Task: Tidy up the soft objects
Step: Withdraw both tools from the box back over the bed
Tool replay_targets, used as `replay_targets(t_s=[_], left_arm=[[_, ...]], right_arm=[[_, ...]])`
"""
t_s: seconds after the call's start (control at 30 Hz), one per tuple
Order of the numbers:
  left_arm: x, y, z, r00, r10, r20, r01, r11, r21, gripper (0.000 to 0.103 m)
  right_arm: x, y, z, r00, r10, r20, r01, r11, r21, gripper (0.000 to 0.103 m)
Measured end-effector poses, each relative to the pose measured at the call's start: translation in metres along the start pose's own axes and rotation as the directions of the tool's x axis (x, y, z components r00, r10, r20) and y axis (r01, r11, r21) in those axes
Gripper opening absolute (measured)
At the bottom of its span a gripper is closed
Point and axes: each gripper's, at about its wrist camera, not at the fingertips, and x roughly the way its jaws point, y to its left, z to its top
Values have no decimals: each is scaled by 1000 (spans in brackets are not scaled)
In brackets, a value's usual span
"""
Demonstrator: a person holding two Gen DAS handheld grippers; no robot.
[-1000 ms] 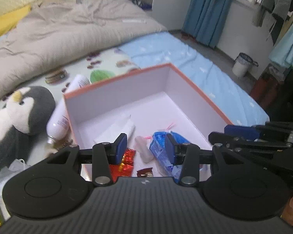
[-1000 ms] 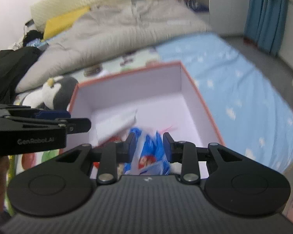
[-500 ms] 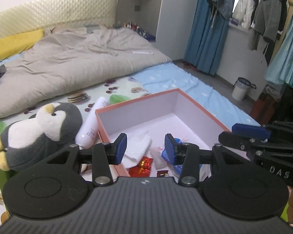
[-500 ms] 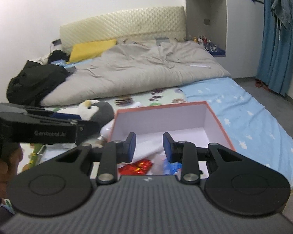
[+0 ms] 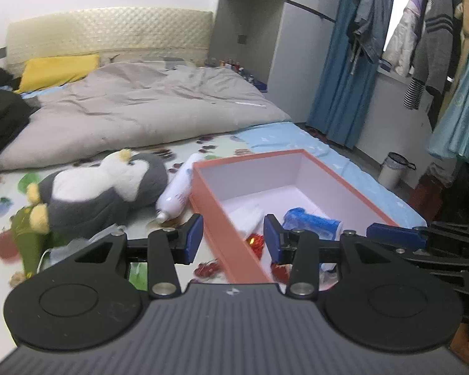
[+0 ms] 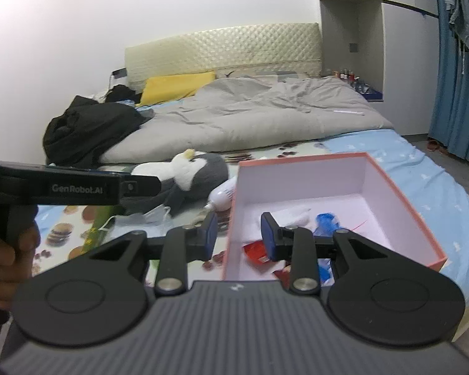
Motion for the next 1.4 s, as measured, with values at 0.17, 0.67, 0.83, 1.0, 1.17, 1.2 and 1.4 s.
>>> replay_targets(t_s=[0.17,0.67,0.83,1.0,1.17,1.2,1.4], left_arm=[[-21,18,-24,1000,26,8,-26,999,-34,49],[-46,58,-87,995,83,-57,-88,990,-108,49],[-48,68,-105,993,89,-75,-95,991,-90,49],[-41,82,-119,986,119,-118,-128,989,-77,49],[-22,97,-127,976,154,-156,-159,987,-19,53],[-17,99,-127,973,162,-163,-162,987,11,53],[20,120,-128,956,211,-203,-190,975,115,53]], right_arm=[[-6,20,-18,1000,14,8,-13,1000,-17,34],[-7,61,-64,998,55,-36,-55,998,4,34],[-7,72,-76,997,58,-51,-58,998,0,34],[2,82,-88,995,68,-79,-68,998,-7,34],[22,90,-91,990,100,-99,-99,995,12,34],[27,91,-90,990,104,-100,-103,995,14,34],[60,98,-85,986,117,-115,-117,993,6,35]])
